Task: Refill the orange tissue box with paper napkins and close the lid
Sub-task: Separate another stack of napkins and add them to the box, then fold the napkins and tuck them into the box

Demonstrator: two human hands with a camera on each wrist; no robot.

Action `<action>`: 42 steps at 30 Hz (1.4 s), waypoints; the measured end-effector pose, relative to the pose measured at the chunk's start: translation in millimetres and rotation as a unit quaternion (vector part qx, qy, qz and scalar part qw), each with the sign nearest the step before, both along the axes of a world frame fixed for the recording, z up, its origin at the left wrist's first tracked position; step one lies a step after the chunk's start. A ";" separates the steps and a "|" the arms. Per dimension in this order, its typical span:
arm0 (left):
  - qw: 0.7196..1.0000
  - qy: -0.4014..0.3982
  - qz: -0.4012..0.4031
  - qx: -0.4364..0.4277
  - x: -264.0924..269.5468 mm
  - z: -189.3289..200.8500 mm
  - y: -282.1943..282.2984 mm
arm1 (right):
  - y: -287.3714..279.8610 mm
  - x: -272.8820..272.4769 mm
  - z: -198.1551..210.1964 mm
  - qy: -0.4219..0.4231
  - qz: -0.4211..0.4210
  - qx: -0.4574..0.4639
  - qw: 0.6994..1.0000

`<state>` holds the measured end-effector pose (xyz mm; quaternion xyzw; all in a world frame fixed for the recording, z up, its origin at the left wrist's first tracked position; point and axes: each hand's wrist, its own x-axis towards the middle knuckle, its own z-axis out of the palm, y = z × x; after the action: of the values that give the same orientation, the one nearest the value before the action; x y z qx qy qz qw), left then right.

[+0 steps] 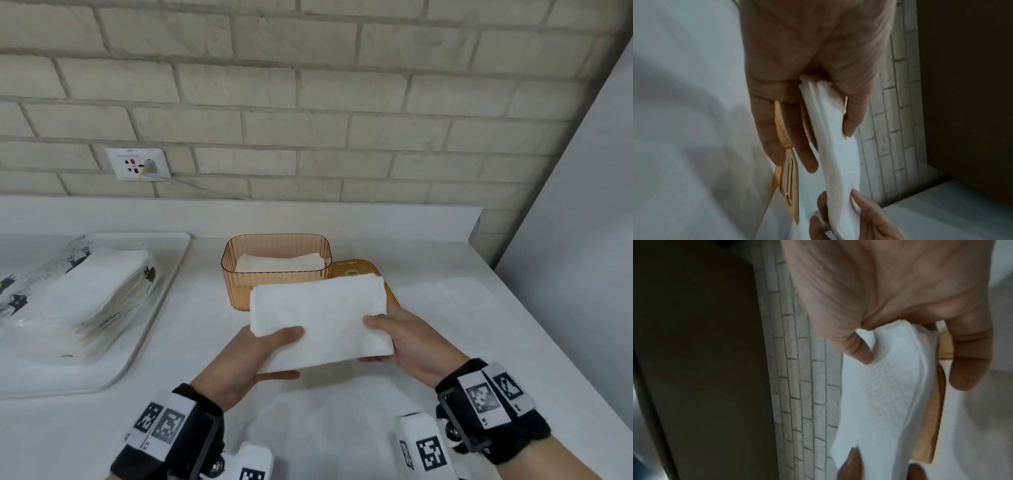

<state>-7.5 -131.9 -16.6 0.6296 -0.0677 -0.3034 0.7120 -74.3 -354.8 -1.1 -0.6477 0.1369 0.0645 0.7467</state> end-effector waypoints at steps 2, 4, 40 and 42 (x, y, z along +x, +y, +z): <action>1.000 -0.016 0.011 -0.011 8.2 0.7 5.5 | -3.3 3.5 2.9 -0.045 -0.011 -0.076 0.996; 0.999 -0.037 0.012 -0.012 15.8 0.6 11.0 | -4.5 4.9 4.0 -0.072 -0.013 -0.168 0.983; 0.963 -0.169 0.203 0.049 31.6 -24.8 36.0 | 7.6 50.4 51.6 -0.022 0.026 -0.176 0.984; 0.952 -0.203 0.201 0.108 30.8 -30.3 47.2 | 3.4 67.7 67.2 -0.030 -0.013 -0.140 0.990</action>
<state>23.4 -84.7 -46.9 0.7518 -0.0499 -0.0252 0.6570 -6.7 -351.4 66.0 -0.7456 0.1299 0.0157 0.6534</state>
